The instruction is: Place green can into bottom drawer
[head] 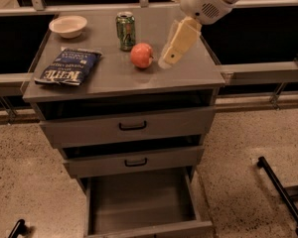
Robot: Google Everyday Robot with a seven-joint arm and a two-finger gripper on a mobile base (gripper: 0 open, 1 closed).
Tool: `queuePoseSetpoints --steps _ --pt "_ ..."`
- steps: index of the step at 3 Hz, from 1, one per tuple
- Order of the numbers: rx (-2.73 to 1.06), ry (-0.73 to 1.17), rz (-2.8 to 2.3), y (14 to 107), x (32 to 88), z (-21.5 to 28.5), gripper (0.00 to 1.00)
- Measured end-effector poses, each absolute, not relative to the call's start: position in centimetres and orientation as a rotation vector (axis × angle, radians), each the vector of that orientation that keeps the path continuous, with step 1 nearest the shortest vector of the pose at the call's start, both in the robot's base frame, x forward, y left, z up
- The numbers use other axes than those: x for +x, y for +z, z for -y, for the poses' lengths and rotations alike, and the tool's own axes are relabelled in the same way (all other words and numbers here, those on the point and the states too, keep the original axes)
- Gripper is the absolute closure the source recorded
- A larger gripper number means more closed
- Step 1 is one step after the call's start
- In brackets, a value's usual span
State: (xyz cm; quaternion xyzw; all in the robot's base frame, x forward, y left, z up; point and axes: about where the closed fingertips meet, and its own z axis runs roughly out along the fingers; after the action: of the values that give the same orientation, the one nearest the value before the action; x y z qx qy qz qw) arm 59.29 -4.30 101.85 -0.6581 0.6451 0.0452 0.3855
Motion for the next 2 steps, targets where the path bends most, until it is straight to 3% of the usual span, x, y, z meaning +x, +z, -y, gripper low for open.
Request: queuePoseSetpoints --steps 1,2 --pt "-1.607 0.203 -1.682 101.0 60.8 3.3 0.0" --pt "-1.424 0.305 -1.69 100.2 67.2 1.2 0.0"
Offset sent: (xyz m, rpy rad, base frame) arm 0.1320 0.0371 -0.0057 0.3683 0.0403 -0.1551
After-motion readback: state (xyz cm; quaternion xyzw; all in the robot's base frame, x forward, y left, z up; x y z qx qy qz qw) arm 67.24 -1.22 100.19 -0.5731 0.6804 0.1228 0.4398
